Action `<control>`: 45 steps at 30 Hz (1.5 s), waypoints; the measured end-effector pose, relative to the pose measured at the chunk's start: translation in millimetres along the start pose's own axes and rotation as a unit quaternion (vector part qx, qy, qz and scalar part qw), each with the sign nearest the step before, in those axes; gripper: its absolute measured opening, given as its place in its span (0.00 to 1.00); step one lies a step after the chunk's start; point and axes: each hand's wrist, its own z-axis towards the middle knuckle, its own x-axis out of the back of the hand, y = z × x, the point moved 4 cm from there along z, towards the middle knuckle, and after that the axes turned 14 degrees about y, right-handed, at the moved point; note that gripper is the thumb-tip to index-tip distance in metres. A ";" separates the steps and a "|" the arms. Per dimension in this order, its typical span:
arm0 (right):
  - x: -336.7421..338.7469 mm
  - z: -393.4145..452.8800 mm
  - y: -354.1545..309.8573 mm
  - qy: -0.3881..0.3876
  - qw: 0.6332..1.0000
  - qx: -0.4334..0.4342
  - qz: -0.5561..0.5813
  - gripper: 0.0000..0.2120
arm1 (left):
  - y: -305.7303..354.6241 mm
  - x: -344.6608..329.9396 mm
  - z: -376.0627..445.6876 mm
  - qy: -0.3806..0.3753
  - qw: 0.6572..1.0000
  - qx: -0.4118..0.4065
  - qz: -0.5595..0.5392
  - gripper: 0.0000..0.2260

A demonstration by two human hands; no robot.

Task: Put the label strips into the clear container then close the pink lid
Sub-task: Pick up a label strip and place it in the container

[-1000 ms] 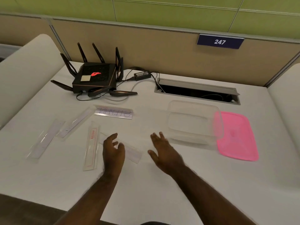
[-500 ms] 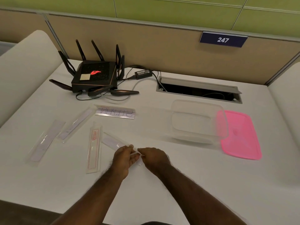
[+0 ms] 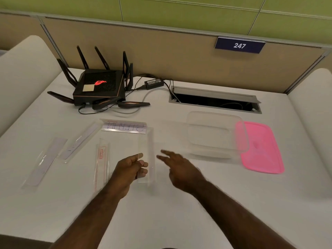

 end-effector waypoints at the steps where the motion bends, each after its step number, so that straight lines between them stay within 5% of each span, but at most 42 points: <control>1: 8.0 5.3 3.8 0.021 1.000 0.007 -0.016 0.35 | 7.2 2.1 -1.2 -0.018 0.999 -0.020 0.019 0.15; 6: 46.5 28.6 12.3 0.082 0.992 0.049 -0.087 0.39 | 46.0 4.6 -8.3 -0.112 0.985 -0.085 0.096 0.12; 12: 80.1 34.4 35.8 0.042 0.997 0.018 -0.062 0.32 | 76.8 -9.0 -11.4 -0.222 0.964 -0.069 0.125 0.11; 19: 124.6 23.6 78.7 0.010 0.998 -0.049 -0.031 0.31 | 105.9 -38.4 -7.9 -0.206 0.920 -0.209 0.258 0.13; 24: 161.5 14.9 117.7 0.041 0.991 -0.125 0.034 0.28 | 114.0 -86.9 -3.0 -0.149 0.847 -0.352 0.368 0.27; 28: 179.5 9.0 152.0 0.049 0.987 -0.156 0.003 0.26 | 116.6 -132.2 8.3 -0.132 0.814 -0.416 0.383 0.24; 33: 186.8 6.8 189.7 0.010 0.979 -0.175 -0.107 0.27 | 121.0 -180.8 19.7 -0.098 0.716 -0.504 0.473 0.20; 41: 176.2 4.8 223.3 -0.011 0.966 -0.165 -0.200 0.27 | 108.5 -228.2 35.7 -0.058 0.642 -0.519 0.561 0.19; 45: 166.4 10.1 226.0 -0.023 0.958 -0.141 -0.248 0.26 | 90.9 -238.7 39.9 -0.038 0.561 -0.552 0.616 0.19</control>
